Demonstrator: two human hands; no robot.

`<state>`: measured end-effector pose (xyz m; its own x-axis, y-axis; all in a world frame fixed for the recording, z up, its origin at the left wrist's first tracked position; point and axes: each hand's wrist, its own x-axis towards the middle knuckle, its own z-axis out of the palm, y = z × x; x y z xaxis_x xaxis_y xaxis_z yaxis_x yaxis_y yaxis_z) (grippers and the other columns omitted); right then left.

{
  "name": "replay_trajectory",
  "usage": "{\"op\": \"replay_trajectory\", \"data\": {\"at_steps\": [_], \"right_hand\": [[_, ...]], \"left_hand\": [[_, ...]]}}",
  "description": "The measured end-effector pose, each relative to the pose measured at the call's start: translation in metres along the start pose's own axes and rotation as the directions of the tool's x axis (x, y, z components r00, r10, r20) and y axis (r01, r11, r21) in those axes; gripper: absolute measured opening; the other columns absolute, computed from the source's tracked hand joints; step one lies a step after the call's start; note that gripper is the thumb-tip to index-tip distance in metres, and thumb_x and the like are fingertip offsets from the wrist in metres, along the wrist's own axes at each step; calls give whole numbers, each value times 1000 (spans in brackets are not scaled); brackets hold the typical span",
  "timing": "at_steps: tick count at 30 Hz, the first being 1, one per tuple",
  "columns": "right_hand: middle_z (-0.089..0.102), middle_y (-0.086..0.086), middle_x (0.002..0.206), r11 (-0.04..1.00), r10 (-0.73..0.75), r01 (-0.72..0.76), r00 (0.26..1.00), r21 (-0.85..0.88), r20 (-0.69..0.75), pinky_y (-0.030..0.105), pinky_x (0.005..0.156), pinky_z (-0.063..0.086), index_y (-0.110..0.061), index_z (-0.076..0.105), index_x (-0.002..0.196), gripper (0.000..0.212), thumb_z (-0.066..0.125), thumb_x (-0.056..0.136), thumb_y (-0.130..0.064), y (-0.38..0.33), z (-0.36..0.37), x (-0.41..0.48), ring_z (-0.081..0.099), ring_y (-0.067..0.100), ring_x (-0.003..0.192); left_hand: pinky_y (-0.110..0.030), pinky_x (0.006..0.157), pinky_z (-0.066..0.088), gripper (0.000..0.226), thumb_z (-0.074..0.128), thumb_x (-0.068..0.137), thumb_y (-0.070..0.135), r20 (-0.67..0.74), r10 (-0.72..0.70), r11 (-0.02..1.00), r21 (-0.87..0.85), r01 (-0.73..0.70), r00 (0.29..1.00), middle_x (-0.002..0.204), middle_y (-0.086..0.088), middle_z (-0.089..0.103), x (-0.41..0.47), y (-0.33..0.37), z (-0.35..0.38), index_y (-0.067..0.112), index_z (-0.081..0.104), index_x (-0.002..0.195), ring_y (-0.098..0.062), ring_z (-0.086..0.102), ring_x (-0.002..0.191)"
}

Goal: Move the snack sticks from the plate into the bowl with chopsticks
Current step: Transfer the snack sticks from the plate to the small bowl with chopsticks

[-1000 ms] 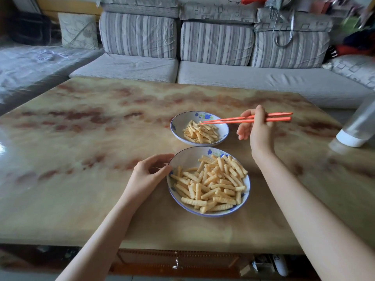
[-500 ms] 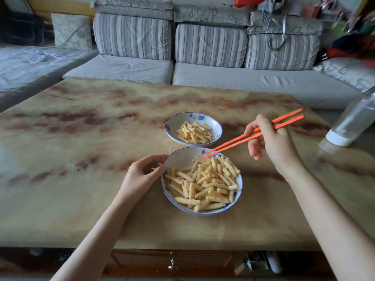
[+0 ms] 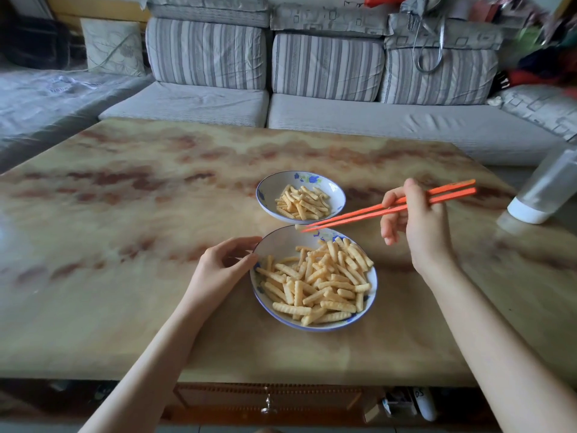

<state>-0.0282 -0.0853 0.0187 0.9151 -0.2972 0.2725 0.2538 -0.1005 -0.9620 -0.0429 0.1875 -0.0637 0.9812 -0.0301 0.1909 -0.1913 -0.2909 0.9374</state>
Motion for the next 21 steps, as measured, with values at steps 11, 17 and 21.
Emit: {"op": "replay_trajectory", "data": {"at_steps": [11, 17, 21], "right_hand": [[51, 2, 35, 999, 4, 3, 985, 45, -170, 17, 35, 29, -10, 52, 67, 46, 28, 104, -26, 13, 17, 44, 42, 15, 28], [53, 3, 37, 1000, -8, 11, 989, 24, -146, 19, 36, 30, -11, 53, 68, 46, 29, 104, -27, 17, 12, 39, 43, 16, 29], [52, 5, 38, 999, -36, 37, 995, 17, -94, 21, 38, 30, -11, 53, 67, 44, 31, 102, -26, 7, 0, 28, 42, 19, 30]], "left_hand": [[-34, 92, 54, 33, 61, 75, 26, -8, -25, 1000, 10, 25, 1000, 99, 11, 74, 0, -2, 0, 31, 73, 105, -13, 69, 95], [-33, 91, 55, 33, 61, 74, 26, -7, -30, 1000, 6, 30, 1000, 99, 10, 74, 1, -3, -1, 29, 73, 105, -14, 69, 94], [-32, 91, 54, 33, 61, 74, 26, -3, -24, 1000, 6, 24, 1000, 98, 10, 74, 1, -2, 0, 30, 73, 104, -14, 69, 94]]}}
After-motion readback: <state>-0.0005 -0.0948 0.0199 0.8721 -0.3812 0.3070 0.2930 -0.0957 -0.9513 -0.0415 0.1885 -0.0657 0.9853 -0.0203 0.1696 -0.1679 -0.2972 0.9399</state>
